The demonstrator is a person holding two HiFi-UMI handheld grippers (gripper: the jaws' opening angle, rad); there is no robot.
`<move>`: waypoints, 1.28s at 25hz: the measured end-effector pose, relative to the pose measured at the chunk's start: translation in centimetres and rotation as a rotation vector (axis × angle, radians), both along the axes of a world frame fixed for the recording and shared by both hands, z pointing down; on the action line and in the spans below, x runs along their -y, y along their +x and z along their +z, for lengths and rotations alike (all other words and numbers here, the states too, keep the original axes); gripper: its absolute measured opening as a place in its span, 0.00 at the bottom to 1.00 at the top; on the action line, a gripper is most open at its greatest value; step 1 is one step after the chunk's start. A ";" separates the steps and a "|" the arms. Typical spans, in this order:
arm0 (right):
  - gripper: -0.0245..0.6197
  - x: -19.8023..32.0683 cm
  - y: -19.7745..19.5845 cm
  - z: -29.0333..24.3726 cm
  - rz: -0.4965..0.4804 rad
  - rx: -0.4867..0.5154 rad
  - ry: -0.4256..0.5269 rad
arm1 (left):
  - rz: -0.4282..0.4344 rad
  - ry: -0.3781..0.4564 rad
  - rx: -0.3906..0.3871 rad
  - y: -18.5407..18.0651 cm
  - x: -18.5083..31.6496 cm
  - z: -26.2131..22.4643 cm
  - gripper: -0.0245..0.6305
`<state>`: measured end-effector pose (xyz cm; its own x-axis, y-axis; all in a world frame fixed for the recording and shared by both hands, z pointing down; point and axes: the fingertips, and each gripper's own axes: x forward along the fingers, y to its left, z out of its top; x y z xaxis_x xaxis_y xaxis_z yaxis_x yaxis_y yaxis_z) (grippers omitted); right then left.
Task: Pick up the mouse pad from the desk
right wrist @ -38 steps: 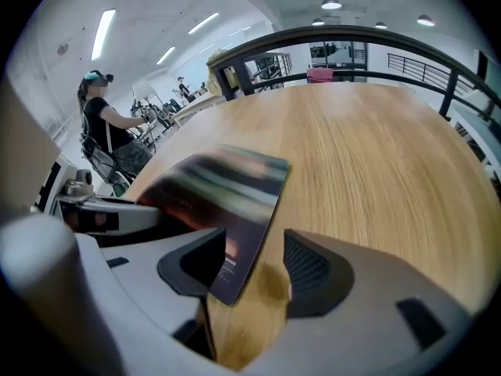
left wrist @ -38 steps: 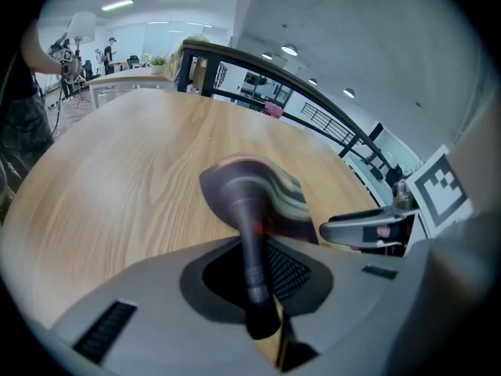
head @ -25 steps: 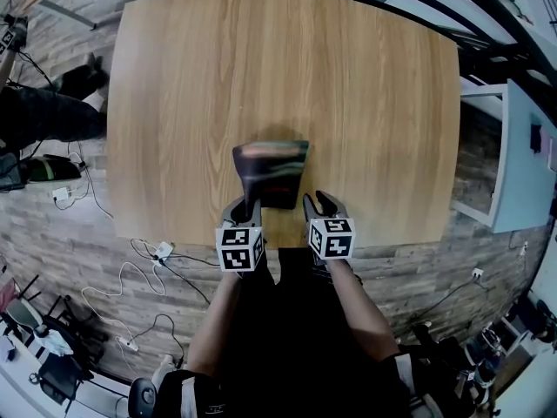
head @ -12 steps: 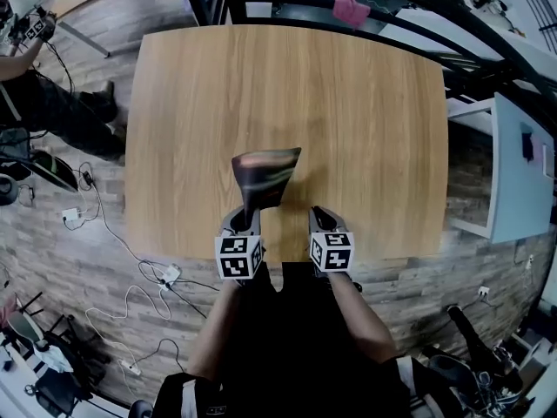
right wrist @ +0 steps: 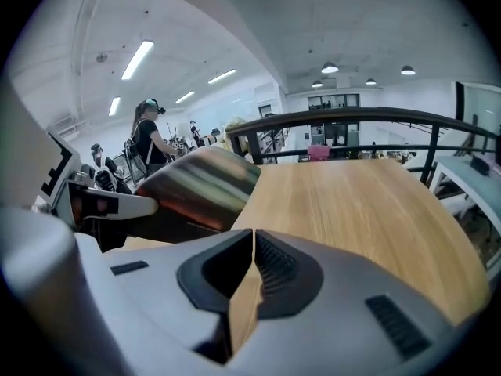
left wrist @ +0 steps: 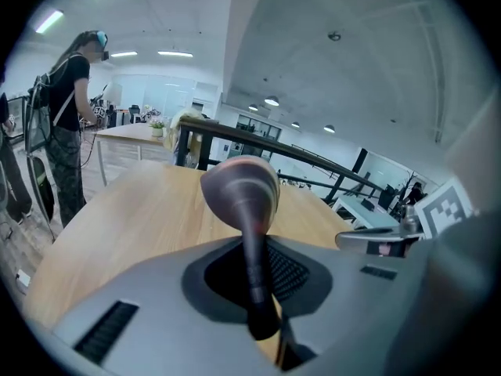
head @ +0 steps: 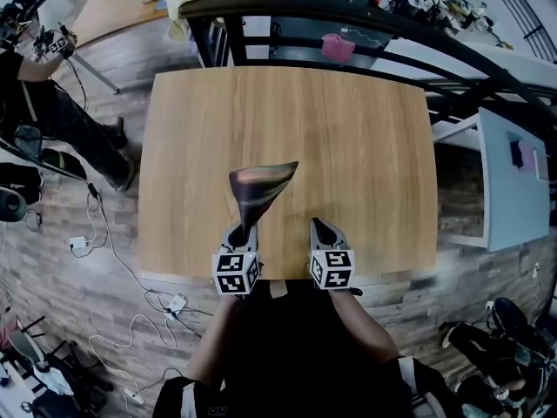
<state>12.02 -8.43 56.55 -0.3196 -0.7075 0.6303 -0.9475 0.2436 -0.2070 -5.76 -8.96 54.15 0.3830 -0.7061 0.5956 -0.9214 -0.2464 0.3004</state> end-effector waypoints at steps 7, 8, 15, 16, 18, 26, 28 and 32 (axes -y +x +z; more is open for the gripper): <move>0.09 2.1 -0.5 -7.4 0.010 0.043 0.171 | 0.014 0.092 -0.029 0.0 0.4 -5.0 0.11; 0.09 2.2 -0.5 -8.3 0.010 0.050 0.190 | 0.014 0.100 -0.038 0.2 0.3 -5.7 0.11; 0.09 1.8 -0.6 -13.5 0.007 0.085 0.300 | 0.036 0.168 -0.060 0.9 0.3 -9.5 0.11; 0.09 1.8 -0.7 -13.9 0.005 0.092 0.310 | 0.036 0.179 -0.063 1.0 0.3 -10.0 0.11; 0.09 1.8 -0.8 -14.6 0.002 0.102 0.327 | 0.033 0.193 -0.066 1.0 0.3 -10.7 0.11; 0.09 2.1 -0.6 -14.8 -0.023 0.100 0.346 | 0.034 0.207 -0.066 1.5 0.8 -10.9 0.11; 0.09 2.1 -0.5 -15.1 -0.024 0.095 0.352 | 0.033 0.207 -0.070 1.5 0.9 -11.1 0.11; 0.09 2.1 -0.8 -15.6 -0.027 0.093 0.368 | 0.031 0.212 -0.074 1.3 1.1 -11.5 0.11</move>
